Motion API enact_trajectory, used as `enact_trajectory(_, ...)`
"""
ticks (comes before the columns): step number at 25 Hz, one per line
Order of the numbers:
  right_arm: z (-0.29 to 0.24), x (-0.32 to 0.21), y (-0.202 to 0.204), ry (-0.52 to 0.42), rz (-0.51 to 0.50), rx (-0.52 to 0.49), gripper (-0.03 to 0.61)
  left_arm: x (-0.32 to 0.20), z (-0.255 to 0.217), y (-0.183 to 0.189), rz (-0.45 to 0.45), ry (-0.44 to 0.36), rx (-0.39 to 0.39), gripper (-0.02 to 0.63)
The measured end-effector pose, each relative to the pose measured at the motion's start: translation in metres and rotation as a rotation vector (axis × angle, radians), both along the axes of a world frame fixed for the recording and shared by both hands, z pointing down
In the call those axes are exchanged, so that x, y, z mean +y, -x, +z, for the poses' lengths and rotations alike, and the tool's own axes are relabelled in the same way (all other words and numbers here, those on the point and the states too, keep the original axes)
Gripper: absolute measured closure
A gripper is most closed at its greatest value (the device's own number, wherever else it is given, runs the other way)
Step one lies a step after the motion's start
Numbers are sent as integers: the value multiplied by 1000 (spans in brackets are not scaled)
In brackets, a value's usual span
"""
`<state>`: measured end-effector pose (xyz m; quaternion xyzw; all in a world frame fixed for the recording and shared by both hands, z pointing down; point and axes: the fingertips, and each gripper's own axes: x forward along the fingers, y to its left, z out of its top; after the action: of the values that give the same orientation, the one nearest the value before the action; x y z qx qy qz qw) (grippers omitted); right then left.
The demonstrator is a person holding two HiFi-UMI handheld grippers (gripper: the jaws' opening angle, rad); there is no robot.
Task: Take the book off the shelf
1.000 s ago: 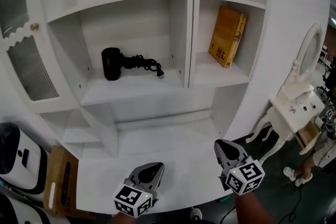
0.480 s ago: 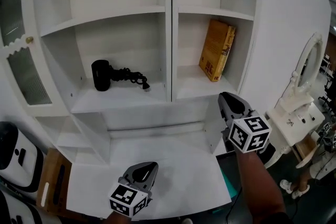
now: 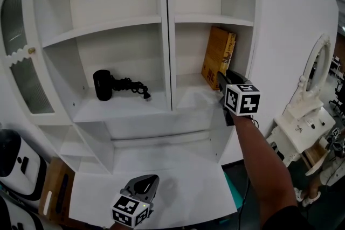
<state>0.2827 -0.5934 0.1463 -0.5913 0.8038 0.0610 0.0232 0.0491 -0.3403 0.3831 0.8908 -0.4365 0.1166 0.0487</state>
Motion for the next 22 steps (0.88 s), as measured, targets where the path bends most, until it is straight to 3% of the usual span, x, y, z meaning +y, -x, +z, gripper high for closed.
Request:
enact_trajectory(7, -19, -36, -17, 32, 76, -121, 419, 6, 9, 8, -27, 16, 28, 606)
enact_trajectory(19, -29, -48, -27, 10, 289, -99, 350, 13, 19, 28, -42, 46, 43, 606)
enact_trajectory(22, -28, -55, -26, 15, 292, -76, 344, 16, 24, 28, -28, 56, 39, 606)
